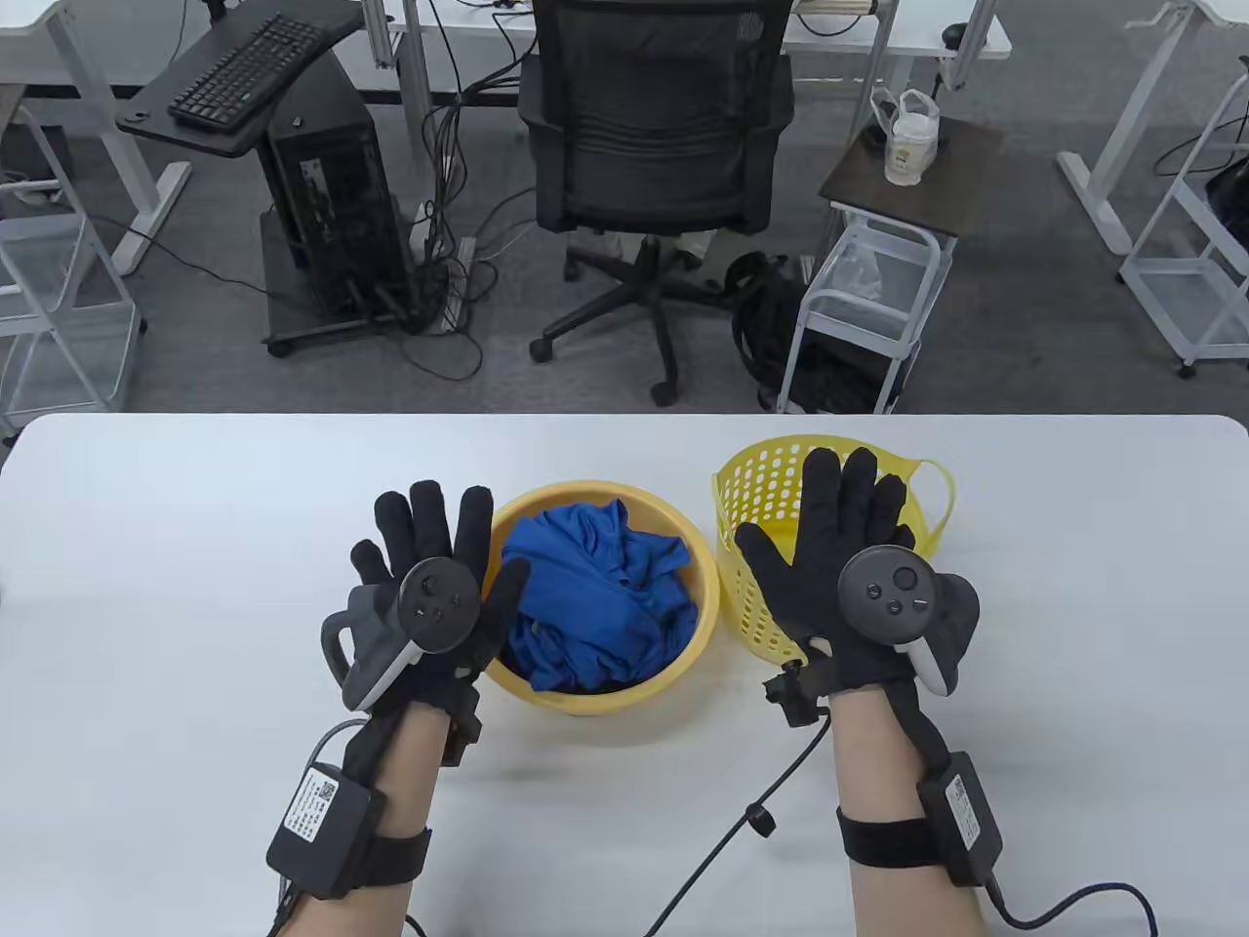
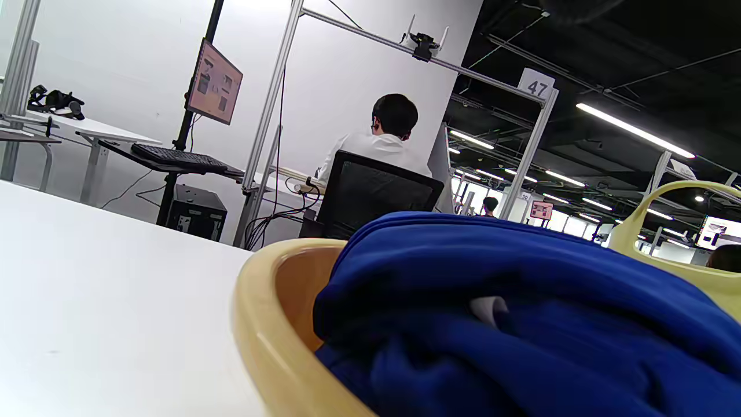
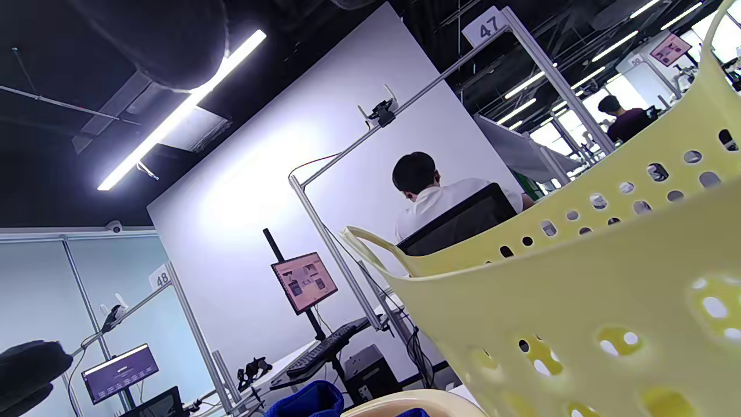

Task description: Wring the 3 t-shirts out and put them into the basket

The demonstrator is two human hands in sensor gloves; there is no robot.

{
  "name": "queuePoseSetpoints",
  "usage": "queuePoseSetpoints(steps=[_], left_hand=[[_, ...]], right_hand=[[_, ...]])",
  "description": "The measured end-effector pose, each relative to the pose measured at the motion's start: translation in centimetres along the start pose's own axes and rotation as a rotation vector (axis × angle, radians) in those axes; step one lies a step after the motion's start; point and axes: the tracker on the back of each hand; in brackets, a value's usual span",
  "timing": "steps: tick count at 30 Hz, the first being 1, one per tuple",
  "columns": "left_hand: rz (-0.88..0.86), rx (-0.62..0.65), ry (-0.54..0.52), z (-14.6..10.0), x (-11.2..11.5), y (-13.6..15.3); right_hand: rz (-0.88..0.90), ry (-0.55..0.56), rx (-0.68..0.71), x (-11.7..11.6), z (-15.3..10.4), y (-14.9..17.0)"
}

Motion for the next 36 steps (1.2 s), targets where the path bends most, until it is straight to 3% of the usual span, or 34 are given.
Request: queuePoseSetpoints(steps=[15,22,26,30,34,36], left_hand=[[-0.024,0.059,0.01,-0.6,-0.6,-1.6],[0.117,0.202,0.222,-1.9,2.6,-5.9],[0.26,0.222,0.254,-2.5,5.1,-7.8],[0.329,0.208,0.283,-1.5,6.4,-8.4],[0.228,0.134,0.104,0.1,3.5,-8.6],[0.23,0.099,0.086,0.9,1.3,-8.6]], right_hand=[[0.051,0.051,0.011,1.1,-0.5,-0.5],[0.186,0.104,0.025,3.0,-1.2,-0.2],[0.253,0.101,0.05,3.5,-1.5,-0.5],[0.3,0.085,0.073,3.8,-1.7,-0.7],[0.367,0.099,0.075,4.1,-1.9,-0.7],[0.418,0.1,0.09,4.1,-2.0,-1.0]])
Point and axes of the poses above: the tracker on the back of each hand, its own y axis roughly to the little-finger side, its own z axis roughly from the wrist to the fingertips, x = y × z, and after that the axes turned 10 degrees about -y, right-handed
